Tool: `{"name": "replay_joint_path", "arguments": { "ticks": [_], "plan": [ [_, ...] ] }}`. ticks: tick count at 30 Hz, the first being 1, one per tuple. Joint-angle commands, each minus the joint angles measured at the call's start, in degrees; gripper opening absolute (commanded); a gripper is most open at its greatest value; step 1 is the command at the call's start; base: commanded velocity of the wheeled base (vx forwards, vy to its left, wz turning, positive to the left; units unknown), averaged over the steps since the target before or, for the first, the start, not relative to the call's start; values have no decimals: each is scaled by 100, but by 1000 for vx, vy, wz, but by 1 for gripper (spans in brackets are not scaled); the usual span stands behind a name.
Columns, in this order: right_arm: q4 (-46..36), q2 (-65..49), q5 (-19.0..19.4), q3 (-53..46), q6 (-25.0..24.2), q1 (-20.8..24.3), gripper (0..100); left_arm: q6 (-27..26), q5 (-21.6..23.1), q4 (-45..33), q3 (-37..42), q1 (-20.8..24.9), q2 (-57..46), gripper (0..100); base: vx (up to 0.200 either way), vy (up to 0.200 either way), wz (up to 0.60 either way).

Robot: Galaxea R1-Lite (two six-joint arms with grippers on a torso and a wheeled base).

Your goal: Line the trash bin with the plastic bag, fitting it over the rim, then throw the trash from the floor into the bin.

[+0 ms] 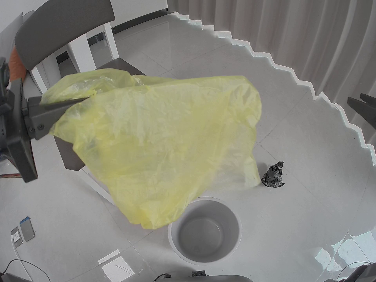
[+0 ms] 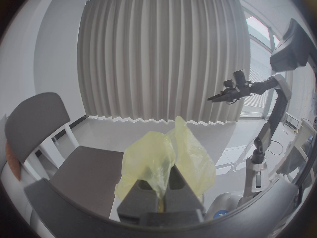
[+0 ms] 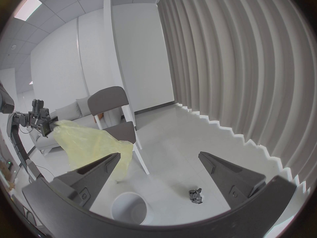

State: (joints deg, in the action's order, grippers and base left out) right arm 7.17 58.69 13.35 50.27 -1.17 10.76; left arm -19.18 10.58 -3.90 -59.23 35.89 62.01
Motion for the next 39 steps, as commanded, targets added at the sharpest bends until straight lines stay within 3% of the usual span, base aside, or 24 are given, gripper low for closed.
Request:
{"name": "replay_joint_path", "arguments": {
  "ticks": [1, 11, 21, 39],
  "plan": [
    [4, 556, 1, 185, -6, 189, 100, -192, 32, -225, -299, 269, -119, 0, 0, 0, 0],
    [13, 899, 1, 228, -120, 514, 100, -368, 67, -392, -704, 639, 74, 0, 0, 0, 0],
    [-93, 750, -69, -255, -692, 1587, 100, -385, 49, -383, -1011, 621, 206, 0, 0, 0, 0],
    [39, 1040, -43, -554, -727, 2070, 100, -394, 58, -366, -1539, 753, 505, 0, 0, 0, 0]
  ]
}}
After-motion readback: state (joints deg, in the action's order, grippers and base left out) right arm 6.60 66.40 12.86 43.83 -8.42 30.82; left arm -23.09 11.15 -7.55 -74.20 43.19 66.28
